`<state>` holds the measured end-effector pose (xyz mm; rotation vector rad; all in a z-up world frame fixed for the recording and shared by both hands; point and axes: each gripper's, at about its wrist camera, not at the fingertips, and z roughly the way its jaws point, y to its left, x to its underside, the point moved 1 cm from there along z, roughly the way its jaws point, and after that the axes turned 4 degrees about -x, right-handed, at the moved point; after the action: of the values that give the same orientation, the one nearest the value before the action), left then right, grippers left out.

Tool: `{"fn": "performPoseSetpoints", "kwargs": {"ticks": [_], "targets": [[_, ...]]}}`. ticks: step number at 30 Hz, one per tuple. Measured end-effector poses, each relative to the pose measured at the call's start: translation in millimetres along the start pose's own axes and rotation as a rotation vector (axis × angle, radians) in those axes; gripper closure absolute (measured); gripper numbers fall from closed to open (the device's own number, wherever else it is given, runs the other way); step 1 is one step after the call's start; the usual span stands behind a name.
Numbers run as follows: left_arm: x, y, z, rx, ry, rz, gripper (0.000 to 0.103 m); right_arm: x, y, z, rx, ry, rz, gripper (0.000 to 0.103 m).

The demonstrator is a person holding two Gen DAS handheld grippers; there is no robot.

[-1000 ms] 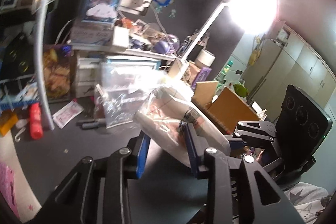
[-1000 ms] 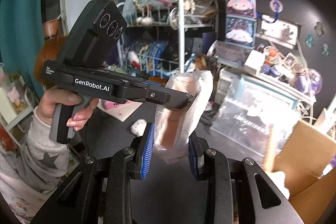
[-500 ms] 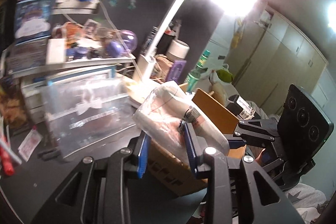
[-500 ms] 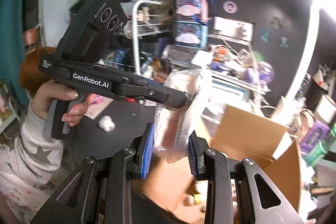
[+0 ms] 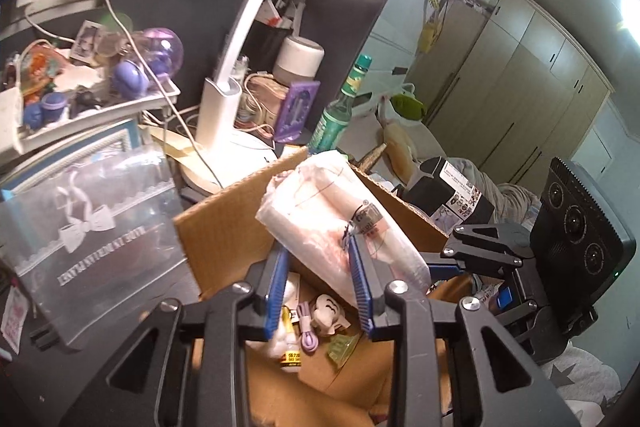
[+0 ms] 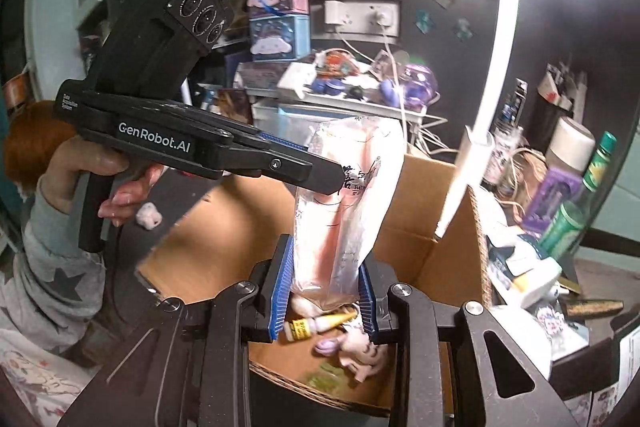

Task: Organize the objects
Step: 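Carry the pink packet into the cardboard box and release it, then move the right gripper back over the white fluffy plush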

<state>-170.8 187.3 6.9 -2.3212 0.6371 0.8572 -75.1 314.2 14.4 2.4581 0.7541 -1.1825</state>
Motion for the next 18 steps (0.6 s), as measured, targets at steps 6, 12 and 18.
{"fn": "performPoseSetpoints", "kwargs": {"ticks": [6,12,18], "targets": [[-0.1,-8.0,14.3,-0.008,0.032,0.02,0.043,5.4,-7.0,-3.2,0.023,0.011,0.005,0.059],[2.7,-14.2,9.6,-0.015,0.027,0.047,0.024,6.6,-13.0,-7.1,0.044,0.002,0.013,0.051],[6.9,-11.5,-9.1,-0.047,0.003,0.055,0.022,4.1,-10.4,-7.2,0.035,-0.008,0.005,0.051]]}}
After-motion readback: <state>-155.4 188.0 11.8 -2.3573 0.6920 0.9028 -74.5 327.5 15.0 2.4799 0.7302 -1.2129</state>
